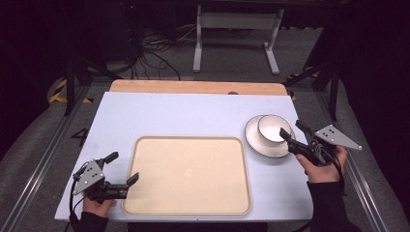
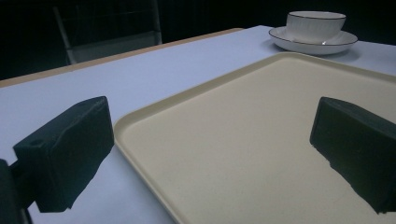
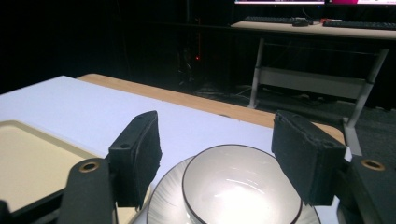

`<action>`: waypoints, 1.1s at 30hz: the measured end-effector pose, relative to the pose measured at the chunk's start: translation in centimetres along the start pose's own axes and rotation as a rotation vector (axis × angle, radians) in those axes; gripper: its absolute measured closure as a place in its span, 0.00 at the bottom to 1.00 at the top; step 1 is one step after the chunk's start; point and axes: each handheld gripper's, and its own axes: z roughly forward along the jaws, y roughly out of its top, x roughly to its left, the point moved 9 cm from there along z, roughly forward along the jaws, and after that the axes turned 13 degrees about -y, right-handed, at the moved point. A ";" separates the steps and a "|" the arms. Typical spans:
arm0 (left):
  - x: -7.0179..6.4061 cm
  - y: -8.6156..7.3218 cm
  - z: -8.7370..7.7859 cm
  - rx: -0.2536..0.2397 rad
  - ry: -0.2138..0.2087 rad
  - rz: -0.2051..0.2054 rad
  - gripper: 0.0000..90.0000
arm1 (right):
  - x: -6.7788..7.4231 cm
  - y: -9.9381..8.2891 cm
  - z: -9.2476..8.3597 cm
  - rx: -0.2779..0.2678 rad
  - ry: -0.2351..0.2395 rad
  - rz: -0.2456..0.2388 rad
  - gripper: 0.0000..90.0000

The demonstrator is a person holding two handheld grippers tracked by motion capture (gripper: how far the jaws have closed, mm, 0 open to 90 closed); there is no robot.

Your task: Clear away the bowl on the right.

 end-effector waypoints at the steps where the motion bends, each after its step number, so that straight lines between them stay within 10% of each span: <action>1: 0.0 0.0 0.0 0.000 0.000 0.001 0.00 | 0.0 0.0 0.0 0.000 0.000 0.000 0.37; 17: 0.0 0.0 0.0 -0.002 0.003 -0.001 0.00 | -3.3 -0.3 2.9 0.162 -0.118 0.021 0.39; 33: 0.0 0.0 0.0 -0.001 0.002 -0.001 0.00 | -4.1 -0.3 5.3 0.320 -0.129 0.005 0.39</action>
